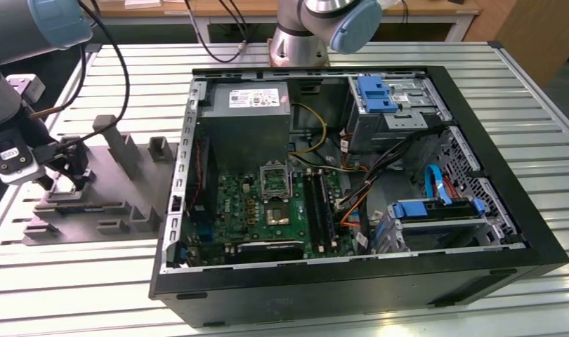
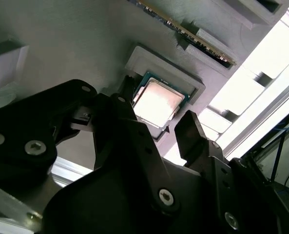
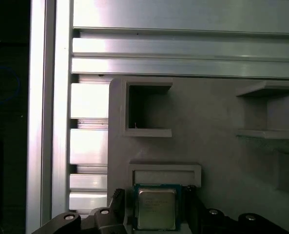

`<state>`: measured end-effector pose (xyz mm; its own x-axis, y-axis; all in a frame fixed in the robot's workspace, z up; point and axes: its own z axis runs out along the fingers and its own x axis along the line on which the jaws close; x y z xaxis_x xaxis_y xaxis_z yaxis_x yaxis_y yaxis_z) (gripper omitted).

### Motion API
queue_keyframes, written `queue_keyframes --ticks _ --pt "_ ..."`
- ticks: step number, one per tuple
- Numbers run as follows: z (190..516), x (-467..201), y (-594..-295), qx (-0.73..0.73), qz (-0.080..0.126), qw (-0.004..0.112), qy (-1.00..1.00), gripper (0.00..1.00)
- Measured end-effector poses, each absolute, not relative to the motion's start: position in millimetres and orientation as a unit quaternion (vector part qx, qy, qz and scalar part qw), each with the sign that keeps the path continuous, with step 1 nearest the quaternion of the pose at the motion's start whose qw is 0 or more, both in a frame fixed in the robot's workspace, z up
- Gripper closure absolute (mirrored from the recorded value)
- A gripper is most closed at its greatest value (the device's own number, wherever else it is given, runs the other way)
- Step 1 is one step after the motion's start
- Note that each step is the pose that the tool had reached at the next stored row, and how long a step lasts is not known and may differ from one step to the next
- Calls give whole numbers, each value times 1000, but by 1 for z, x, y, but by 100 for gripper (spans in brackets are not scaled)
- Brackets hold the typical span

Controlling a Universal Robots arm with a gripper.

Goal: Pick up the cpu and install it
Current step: 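Pick up the cpu and move it towards the insertion slot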

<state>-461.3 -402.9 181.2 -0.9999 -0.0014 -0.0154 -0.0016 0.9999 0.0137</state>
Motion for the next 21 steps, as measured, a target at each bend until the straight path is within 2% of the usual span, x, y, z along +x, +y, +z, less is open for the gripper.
queue_keyframes --ticks 10,11,13,21 --pt "182 -461 -403 -1 7 8 1000 40" --pt "182 -461 -403 -1 7 8 1000 41" --pt "182 -461 -403 -1 7 8 1000 53" --pt "191 -461 -403 -1 6 8 1000 53"
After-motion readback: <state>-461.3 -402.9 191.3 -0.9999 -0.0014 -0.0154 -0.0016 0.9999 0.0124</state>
